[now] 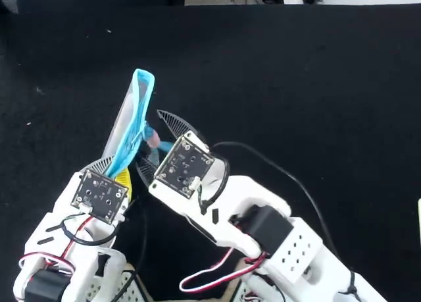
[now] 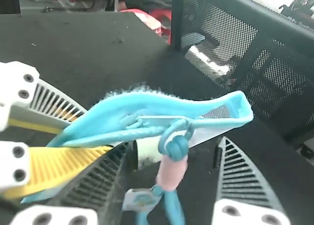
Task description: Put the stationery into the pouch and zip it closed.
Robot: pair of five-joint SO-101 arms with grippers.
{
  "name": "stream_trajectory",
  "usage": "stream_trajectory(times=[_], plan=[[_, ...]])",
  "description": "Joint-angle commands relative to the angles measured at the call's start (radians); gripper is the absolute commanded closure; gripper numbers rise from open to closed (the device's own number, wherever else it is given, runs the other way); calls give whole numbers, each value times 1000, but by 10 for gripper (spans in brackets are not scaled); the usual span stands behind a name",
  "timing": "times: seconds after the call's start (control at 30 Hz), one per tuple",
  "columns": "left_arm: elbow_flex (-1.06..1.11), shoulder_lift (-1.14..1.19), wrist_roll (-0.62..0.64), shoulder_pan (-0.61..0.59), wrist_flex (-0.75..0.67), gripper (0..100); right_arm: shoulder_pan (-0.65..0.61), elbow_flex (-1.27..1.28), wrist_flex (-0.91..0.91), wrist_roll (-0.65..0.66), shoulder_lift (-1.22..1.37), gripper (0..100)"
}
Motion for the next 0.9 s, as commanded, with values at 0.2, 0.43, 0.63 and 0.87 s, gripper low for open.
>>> stream_trajectory(times=[0.2, 0.43, 0.63, 0.87], plan=[[-7, 3, -8, 5, 12, 970, -2, 10, -190, -2, -22, 906], [-8, 3, -6, 5, 12, 970, 49, 8, -215, -2, -22, 981], [-4, 3, -8, 5, 12, 970, 132, 22, -209, -5, -56, 982], [-1, 3, -2, 5, 12, 970, 155, 151, -215, -9, -288, 988]])
